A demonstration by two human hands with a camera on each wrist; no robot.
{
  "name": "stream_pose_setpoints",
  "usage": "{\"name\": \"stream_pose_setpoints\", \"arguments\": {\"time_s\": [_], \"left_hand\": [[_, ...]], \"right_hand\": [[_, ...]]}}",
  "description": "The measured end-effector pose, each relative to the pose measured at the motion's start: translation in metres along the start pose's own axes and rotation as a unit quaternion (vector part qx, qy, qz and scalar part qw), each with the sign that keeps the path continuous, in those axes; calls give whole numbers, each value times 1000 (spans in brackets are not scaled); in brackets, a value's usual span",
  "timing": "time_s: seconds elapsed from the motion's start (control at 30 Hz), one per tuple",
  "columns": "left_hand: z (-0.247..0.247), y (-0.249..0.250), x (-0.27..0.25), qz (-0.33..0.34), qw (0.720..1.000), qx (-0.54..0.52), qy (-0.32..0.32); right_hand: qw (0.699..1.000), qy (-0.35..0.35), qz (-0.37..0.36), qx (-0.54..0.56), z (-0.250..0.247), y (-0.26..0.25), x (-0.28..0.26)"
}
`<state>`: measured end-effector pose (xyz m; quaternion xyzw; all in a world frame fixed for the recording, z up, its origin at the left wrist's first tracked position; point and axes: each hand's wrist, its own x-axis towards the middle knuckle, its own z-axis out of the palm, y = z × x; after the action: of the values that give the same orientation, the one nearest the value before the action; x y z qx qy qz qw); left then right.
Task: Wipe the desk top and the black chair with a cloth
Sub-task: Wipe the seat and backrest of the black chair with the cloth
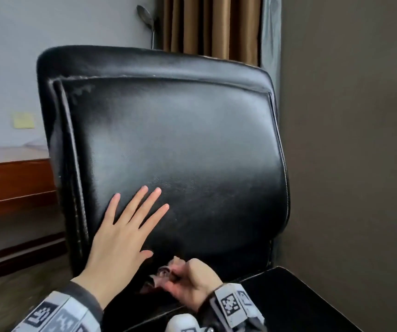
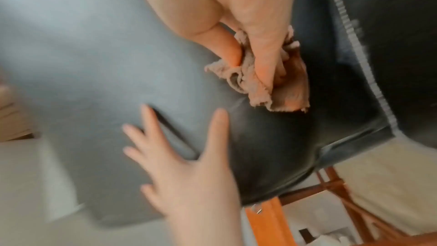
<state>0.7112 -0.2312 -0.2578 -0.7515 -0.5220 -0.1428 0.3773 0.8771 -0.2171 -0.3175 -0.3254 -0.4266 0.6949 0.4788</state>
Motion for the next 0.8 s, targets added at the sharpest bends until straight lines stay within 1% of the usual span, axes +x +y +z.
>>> {"name": "stream_pose_setpoints", "arguments": {"time_s": [0.03,0.07,0.1,0.13,0.17,0.2,0.23,0.27,0.3,0.33,0.37,0.4,0.43,0.47,0.53,0.57,0.6,0.67,0.73,0.8], "left_hand": [[-12,-20,4,-36,999,5,31],[-27,-41,9,-79,995,15,65],[-43,-62,15,-127,988,24,89],[-60,-83,21,-178,978,22,103],[-76,-103,30,-232,967,0,102],[-90,-119,38,-284,954,-36,89],[-103,-133,46,-327,939,-83,74],[-113,-146,54,-357,921,-141,65],[-120,-158,63,-374,903,-203,63],[-125,-170,71,-378,885,-264,66],[-126,-181,77,-373,868,-321,63],[-124,-191,82,-364,851,-376,50],[-123,-198,86,-351,829,-434,29],[-123,-202,89,-338,806,-485,3],[-123,-203,91,-316,768,-556,-38],[-123,-201,91,-312,759,-570,-44],[-124,-199,91,-310,759,-572,-46],[-126,-195,92,-306,770,-558,-51],[-130,-196,87,-300,783,-542,-59],[-134,-200,79,-289,793,-534,-55]], "right_hand": [[994,-75,2,76,16,-23,-15],[980,-126,17,153,23,-44,-23],[982,-136,-9,132,30,-67,-30],[982,-146,-99,64,40,-92,-37],[973,-121,-196,-21,49,-114,-39],[945,-76,-299,-112,60,-134,-38],[894,-41,-393,-210,70,-151,-36],[831,-24,-458,-316,82,-165,-32],[771,-11,-489,-409,92,-175,-25],[730,-9,-495,-472,101,-181,-16],[698,-18,-488,-524,107,-184,-7],[672,-28,-472,-570,113,-183,1],[653,-36,-452,-606,118,-180,8],[646,-41,-436,-626,122,-178,13],[670,-41,-393,-629,130,-177,22],[679,-36,-382,-625,137,-181,26],[681,-28,-382,-624,147,-187,31],[667,-9,-388,-635,169,-200,45],[635,-7,-395,-664,197,-207,57],[596,-4,-424,-682,219,-205,64]]}}
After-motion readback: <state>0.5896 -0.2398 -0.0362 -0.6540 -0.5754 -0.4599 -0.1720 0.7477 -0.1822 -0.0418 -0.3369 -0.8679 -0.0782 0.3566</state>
